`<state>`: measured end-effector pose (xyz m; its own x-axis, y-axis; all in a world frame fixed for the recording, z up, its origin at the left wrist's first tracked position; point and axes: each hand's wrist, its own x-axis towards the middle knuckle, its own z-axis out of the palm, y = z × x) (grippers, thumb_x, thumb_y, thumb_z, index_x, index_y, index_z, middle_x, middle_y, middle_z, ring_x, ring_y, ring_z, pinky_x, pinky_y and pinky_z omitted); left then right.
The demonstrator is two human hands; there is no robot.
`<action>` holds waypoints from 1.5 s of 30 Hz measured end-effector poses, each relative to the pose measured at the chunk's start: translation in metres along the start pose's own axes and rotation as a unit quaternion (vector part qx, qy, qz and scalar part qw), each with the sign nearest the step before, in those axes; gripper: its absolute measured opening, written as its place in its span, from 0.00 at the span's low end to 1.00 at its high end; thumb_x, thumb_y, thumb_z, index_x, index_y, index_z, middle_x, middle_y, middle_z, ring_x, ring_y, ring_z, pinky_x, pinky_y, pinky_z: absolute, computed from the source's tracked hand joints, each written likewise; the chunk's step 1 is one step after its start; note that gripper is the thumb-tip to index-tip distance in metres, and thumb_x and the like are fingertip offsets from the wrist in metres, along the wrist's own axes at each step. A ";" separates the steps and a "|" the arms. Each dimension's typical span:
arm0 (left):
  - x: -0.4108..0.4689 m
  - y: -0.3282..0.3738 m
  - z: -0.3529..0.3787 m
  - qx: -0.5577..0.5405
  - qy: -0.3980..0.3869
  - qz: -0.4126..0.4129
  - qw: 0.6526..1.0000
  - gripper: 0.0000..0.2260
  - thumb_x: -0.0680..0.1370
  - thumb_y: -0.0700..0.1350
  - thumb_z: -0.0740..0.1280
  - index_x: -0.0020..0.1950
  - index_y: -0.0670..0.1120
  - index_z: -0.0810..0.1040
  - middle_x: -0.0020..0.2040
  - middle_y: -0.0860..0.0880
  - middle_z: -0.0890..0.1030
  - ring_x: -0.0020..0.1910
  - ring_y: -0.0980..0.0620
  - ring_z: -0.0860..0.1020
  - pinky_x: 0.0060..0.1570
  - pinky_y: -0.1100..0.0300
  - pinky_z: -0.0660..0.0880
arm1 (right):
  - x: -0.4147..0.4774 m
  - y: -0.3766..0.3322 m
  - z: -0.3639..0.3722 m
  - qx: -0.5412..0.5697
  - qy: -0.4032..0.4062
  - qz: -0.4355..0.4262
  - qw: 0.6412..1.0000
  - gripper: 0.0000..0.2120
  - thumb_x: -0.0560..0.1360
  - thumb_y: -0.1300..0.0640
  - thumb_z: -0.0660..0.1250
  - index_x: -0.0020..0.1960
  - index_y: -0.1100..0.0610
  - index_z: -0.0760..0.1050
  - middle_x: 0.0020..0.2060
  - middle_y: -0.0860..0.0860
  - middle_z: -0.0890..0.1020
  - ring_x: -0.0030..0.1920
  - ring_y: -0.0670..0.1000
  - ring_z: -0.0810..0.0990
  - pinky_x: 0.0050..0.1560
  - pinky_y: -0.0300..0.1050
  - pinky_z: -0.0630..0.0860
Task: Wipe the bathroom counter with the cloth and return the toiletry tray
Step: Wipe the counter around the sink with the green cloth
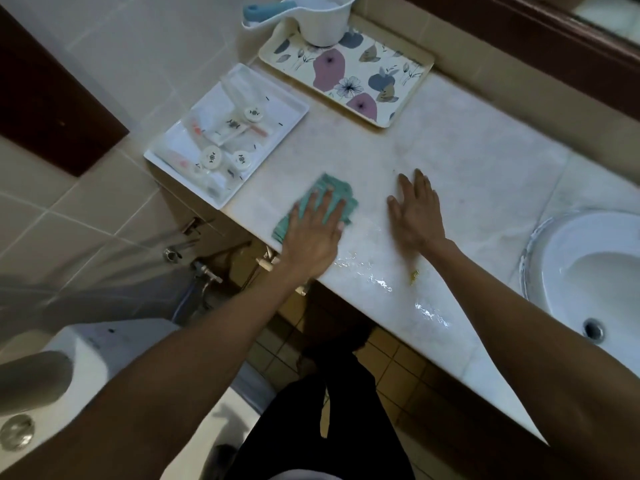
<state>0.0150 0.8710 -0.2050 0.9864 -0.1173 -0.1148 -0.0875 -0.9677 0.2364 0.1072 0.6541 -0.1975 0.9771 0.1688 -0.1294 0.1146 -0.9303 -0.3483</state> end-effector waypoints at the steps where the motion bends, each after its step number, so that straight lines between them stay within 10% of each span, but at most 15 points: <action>1: -0.018 0.007 0.005 0.012 -0.013 0.058 0.998 0.24 0.85 0.55 0.46 0.82 0.53 0.54 0.82 0.49 0.53 0.82 0.46 0.49 0.77 0.40 0.49 | -0.001 0.000 -0.002 -0.003 -0.005 -0.003 1.000 0.27 0.83 0.47 0.55 0.78 0.57 0.58 0.78 0.62 0.55 0.78 0.63 0.54 0.75 0.61 0.55; 7: -0.037 -0.041 -0.011 0.057 -0.100 0.298 0.947 0.24 0.86 0.57 0.44 0.82 0.58 0.47 0.83 0.52 0.44 0.81 0.51 0.40 0.79 0.49 0.38 | -0.018 0.012 -0.009 -0.023 -0.022 -0.016 0.999 0.26 0.82 0.46 0.54 0.75 0.60 0.63 0.75 0.65 0.61 0.74 0.65 0.62 0.68 0.64 0.65; 16: 0.032 0.060 0.004 -0.043 0.002 -0.082 0.996 0.27 0.84 0.59 0.47 0.82 0.53 0.53 0.83 0.48 0.52 0.82 0.45 0.47 0.77 0.43 0.40 | -0.077 0.073 -0.034 0.003 0.032 0.036 0.999 0.21 0.83 0.49 0.56 0.71 0.60 0.69 0.74 0.63 0.65 0.73 0.62 0.65 0.69 0.61 0.65; 23: -0.048 0.163 0.042 -0.023 -0.052 0.165 0.985 0.25 0.85 0.56 0.50 0.81 0.53 0.57 0.82 0.49 0.55 0.81 0.46 0.51 0.78 0.42 0.47 | -0.122 0.131 -0.066 -0.047 0.088 0.102 0.990 0.23 0.81 0.49 0.55 0.69 0.61 0.70 0.70 0.64 0.70 0.71 0.64 0.66 0.66 0.61 0.66; 28: -0.081 0.114 0.034 0.020 -0.101 0.307 0.946 0.23 0.86 0.57 0.47 0.82 0.59 0.50 0.82 0.54 0.47 0.81 0.52 0.42 0.78 0.51 0.38 | -0.162 0.171 -0.069 -0.072 0.071 0.113 0.988 0.22 0.81 0.49 0.53 0.69 0.61 0.69 0.71 0.65 0.66 0.72 0.65 0.63 0.66 0.65 0.66; 38: -0.009 0.152 0.033 -0.004 -0.004 -0.054 0.999 0.24 0.85 0.56 0.46 0.82 0.56 0.49 0.83 0.51 0.48 0.82 0.46 0.46 0.77 0.44 0.40 | -0.230 0.222 -0.066 0.010 0.023 0.102 0.994 0.26 0.84 0.46 0.49 0.80 0.46 0.48 0.80 0.58 0.51 0.77 0.63 0.56 0.70 0.64 0.64; 45: -0.041 0.276 0.067 -0.021 -0.047 0.113 0.992 0.24 0.85 0.54 0.47 0.82 0.54 0.55 0.82 0.48 0.53 0.81 0.44 0.50 0.77 0.40 0.47 | -0.243 0.241 -0.072 0.038 0.032 0.152 0.987 0.27 0.82 0.36 0.45 0.76 0.47 0.59 0.79 0.53 0.54 0.63 0.64 0.75 0.59 0.59 0.73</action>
<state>-0.0585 0.5937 -0.1995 0.9246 -0.3525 -0.1443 -0.2969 -0.9044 0.3064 -0.0903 0.3654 -0.1834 0.9741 -0.1367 -0.1801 -0.1961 -0.9074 -0.3716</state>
